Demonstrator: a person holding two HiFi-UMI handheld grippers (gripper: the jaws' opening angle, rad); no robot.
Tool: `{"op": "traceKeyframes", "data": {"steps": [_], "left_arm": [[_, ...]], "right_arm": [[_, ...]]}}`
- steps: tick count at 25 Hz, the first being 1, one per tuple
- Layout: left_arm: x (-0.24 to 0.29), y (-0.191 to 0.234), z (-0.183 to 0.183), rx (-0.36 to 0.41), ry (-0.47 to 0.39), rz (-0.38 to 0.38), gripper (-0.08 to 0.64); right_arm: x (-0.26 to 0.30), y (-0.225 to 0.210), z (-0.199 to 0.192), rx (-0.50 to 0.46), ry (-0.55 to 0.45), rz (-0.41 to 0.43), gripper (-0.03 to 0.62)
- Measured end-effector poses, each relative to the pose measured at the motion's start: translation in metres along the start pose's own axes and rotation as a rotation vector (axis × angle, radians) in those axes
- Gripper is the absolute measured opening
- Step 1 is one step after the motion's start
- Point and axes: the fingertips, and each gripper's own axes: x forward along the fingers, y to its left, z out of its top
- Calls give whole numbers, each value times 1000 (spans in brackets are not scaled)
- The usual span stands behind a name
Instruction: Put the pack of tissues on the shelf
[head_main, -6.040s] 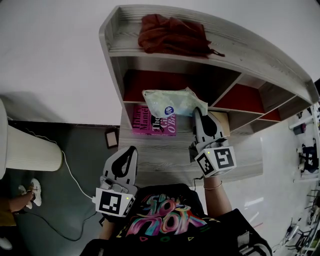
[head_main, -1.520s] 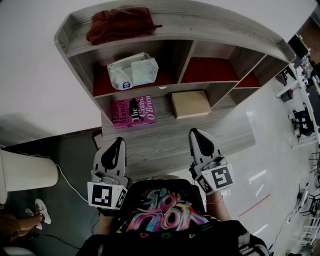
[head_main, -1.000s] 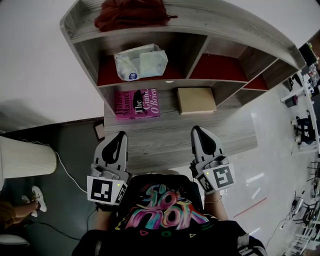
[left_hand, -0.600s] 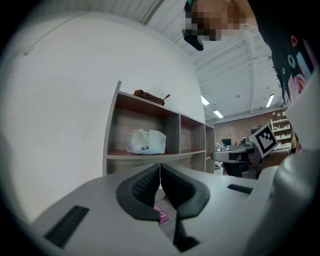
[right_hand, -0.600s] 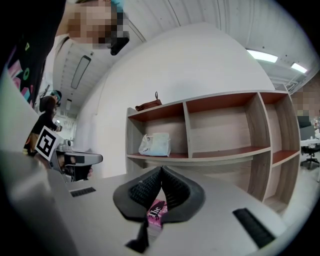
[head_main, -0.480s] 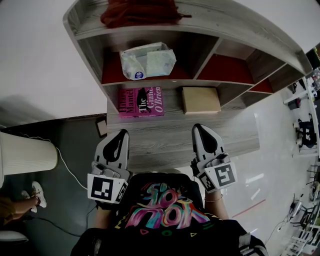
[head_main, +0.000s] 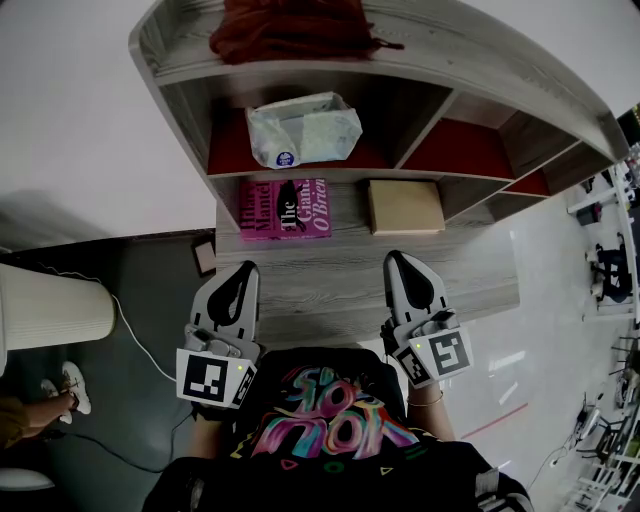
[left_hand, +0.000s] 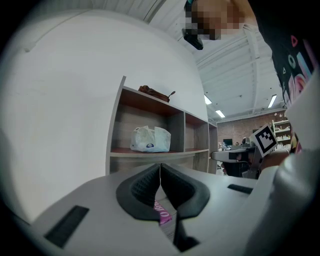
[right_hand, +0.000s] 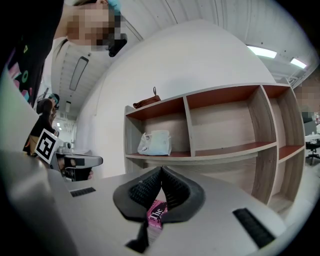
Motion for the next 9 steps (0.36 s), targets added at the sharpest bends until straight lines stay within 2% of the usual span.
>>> {"op": "traceKeyframes", "data": {"steps": [9], "left_arm": [[1, 4, 2, 2, 0, -2, 25]], "right_arm": [[11, 3, 2, 2, 2, 25, 15]]}}
